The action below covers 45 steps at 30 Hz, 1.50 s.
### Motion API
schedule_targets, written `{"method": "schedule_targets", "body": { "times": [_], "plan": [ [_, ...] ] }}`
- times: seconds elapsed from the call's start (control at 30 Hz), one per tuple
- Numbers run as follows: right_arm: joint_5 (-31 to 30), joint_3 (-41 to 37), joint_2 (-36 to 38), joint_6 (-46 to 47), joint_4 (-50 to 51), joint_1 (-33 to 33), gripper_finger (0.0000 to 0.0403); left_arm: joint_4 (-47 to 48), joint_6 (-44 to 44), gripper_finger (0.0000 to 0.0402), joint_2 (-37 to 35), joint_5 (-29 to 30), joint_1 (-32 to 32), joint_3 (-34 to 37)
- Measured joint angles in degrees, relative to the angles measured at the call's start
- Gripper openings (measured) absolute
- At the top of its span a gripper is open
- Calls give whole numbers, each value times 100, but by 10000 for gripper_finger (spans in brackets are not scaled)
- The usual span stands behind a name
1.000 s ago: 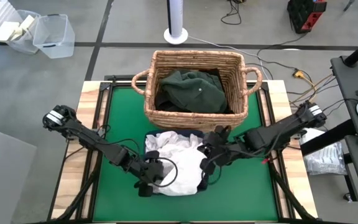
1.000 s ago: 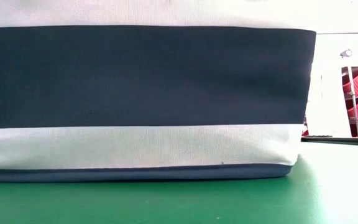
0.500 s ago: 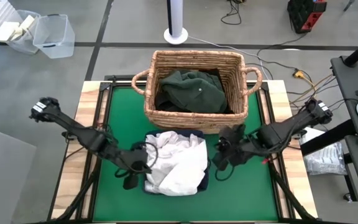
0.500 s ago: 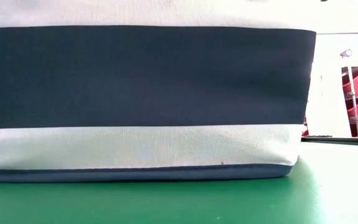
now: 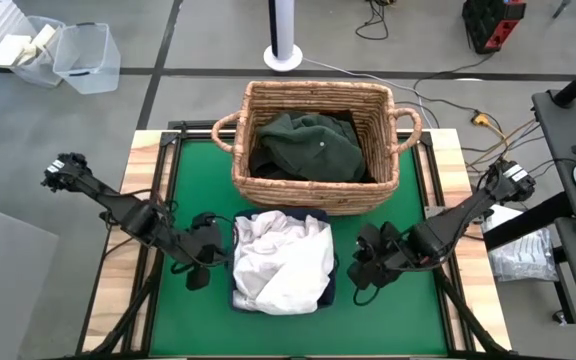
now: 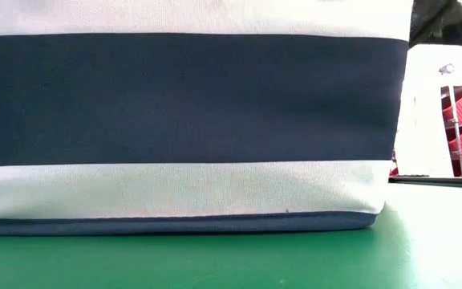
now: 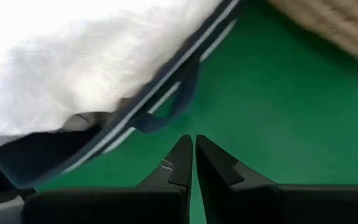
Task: Sort clothes
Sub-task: Return to Home Position
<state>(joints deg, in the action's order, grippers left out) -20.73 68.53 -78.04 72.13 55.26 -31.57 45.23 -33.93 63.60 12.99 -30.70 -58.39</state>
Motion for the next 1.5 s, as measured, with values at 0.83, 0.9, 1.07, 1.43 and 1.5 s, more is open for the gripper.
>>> {"method": "schedule_targets", "body": {
  "times": [0.83, 0.9, 1.07, 1.43, 1.5],
  "plan": [
    [-149, -814, 1724, -4959, -3194, 2038, 12, -3764, 3285, 0, -1909, 1007, 1458, 1178],
    [252, -898, 1915, -5516, -3625, 2417, 12, -4013, 3296, 0, -2173, 675, 1845, 1459],
    [1295, -1340, 2628, -6314, -4370, 3223, 12, -4173, 3023, 0, -2878, 153, 2653, 2006],
    [1856, -2671, 4589, -6451, -4447, 3498, 12, -4305, 2412, 0, -4170, 95, 2771, 2793],
    [2084, -2974, 4913, -6491, -4656, 3499, 12, -4421, 2298, 0, -4430, 97, 2771, 3015]
  ]
}}
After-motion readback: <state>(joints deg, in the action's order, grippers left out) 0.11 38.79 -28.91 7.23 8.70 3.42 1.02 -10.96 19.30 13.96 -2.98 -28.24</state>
